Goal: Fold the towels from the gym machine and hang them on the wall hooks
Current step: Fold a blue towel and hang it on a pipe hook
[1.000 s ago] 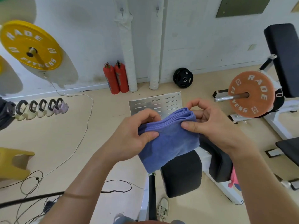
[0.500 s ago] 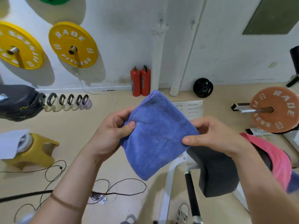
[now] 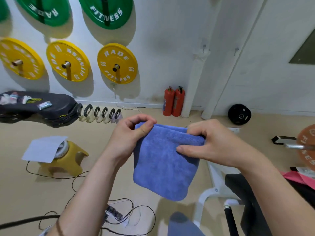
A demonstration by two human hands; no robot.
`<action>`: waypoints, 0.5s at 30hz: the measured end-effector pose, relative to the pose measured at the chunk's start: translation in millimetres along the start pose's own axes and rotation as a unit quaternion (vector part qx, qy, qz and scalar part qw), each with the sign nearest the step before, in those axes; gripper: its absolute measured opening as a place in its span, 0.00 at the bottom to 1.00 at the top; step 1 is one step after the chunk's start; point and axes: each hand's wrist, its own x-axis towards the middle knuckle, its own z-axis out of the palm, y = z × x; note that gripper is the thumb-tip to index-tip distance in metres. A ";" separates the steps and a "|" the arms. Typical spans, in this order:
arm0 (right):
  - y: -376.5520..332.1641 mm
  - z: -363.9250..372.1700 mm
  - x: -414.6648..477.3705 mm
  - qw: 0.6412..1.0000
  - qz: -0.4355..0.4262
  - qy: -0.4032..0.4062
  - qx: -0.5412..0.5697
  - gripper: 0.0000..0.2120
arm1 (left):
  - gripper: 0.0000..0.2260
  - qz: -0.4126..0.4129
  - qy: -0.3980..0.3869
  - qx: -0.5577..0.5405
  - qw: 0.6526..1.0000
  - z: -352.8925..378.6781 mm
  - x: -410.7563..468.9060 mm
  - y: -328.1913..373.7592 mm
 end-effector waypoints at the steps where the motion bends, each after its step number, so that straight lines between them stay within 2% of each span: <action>1: 3.1 -2.1 2.0 1.000 0.008 -0.007 -0.028 0.26 | 0.04 0.020 0.018 0.020 0.999 -1.5 5.1 2.7; 4: 11.4 -9.6 8.8 0.991 0.052 -0.068 -0.101 0.26 | 0.10 0.065 0.057 0.129 0.988 -5.0 22.6 10.3; 7: 24.8 -21.5 16.8 0.990 0.066 -0.090 -0.089 0.20 | 0.09 0.040 0.011 0.222 0.974 -6.6 42.8 18.7; 9: 37.5 -28.1 24.8 0.998 0.055 -0.044 -0.001 0.19 | 0.10 0.006 -0.066 0.265 0.962 -9.6 58.6 23.1; 11: 56.4 -31.1 37.7 0.997 0.041 0.020 0.069 0.24 | 0.09 -0.013 -0.130 0.305 0.943 -8.6 78.4 25.2; 13: 77.8 -35.6 54.2 0.992 0.049 0.069 0.093 0.29 | 0.08 -0.008 -0.166 0.334 0.928 -2.7 102.5 25.9; 15: 102.8 -45.6 71.9 0.992 0.059 0.094 0.055 0.28 | 0.08 0.014 -0.183 0.393 0.901 7.2 133.1 21.0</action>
